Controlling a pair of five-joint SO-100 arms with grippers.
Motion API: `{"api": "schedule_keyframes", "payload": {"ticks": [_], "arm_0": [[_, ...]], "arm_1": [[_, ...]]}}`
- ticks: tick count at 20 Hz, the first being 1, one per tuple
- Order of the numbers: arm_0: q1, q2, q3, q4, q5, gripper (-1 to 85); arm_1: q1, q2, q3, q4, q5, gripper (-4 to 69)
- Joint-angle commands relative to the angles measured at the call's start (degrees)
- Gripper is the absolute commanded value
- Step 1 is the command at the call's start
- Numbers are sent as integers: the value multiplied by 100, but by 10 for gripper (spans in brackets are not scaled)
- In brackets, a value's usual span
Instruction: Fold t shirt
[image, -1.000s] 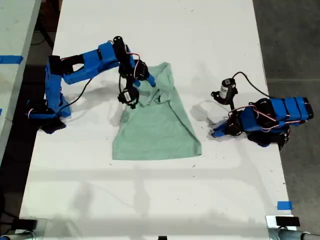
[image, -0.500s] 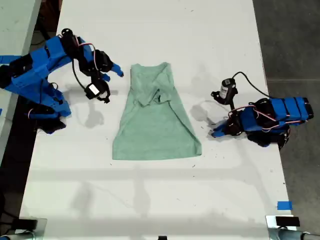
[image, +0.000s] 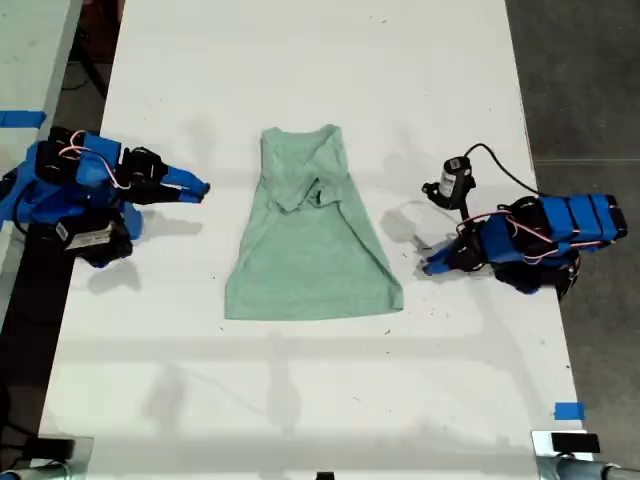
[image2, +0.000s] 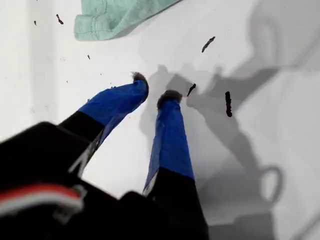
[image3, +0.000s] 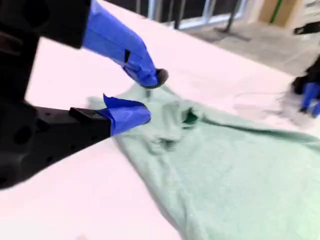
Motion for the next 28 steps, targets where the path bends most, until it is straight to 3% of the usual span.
{"api": "schedule_keyframes", "payload": {"ticks": [1,8,28], "arm_0": [[316,712,1134,-606,-272,48],[-202,905,2593,-1028,316,12],[-202,905,2602,-1028,316,-1]], "arm_1": [[53,35,246,-176,-79,76],[53,35,246,-176,-79,74],[53,35,246,-176,-79,73]]}}
